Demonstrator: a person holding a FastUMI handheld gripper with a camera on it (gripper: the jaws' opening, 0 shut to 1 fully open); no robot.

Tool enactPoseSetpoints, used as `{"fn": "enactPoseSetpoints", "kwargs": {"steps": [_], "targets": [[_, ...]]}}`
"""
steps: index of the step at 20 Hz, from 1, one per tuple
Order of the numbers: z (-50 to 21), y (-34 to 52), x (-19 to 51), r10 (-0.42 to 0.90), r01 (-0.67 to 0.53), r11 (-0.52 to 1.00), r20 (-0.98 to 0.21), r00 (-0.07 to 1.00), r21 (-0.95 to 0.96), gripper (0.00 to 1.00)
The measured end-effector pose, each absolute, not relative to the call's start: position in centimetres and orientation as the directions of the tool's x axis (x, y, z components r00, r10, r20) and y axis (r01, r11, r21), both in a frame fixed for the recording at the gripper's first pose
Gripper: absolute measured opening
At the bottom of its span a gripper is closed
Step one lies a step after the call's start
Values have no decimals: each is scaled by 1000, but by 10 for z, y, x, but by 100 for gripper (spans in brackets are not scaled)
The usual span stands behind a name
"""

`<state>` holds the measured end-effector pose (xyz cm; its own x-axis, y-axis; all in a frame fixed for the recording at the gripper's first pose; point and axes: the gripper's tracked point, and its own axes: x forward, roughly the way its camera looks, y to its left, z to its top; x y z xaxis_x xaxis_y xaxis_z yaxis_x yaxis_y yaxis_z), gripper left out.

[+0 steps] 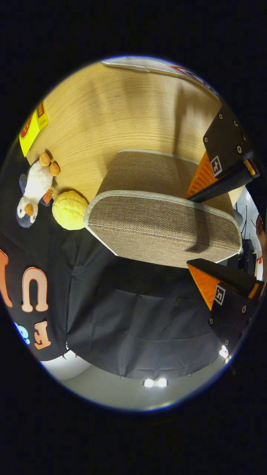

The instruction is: Open the storage box then place both shoes into the box .Put the left shoe in first, then the right shoe, with the right side of both shoes facing outward in a uniform manner.

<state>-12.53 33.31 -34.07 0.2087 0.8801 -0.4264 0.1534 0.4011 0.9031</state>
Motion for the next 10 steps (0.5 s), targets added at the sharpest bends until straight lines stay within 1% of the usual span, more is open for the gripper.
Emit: {"fn": "enactPoseSetpoints", "kwargs": {"steps": [6, 7, 8, 10], "targets": [[-320, 308, -127, 875, 126, 399, -419, 243, 908, 82], [-317, 306, -123, 875, 132, 390, -411, 255, 911, 80], [-313, 304, -122, 877, 132, 376, -399, 268, 917, 76], [-300, 304, -114, 887, 135, 327, -353, 299, 935, 72]]}}
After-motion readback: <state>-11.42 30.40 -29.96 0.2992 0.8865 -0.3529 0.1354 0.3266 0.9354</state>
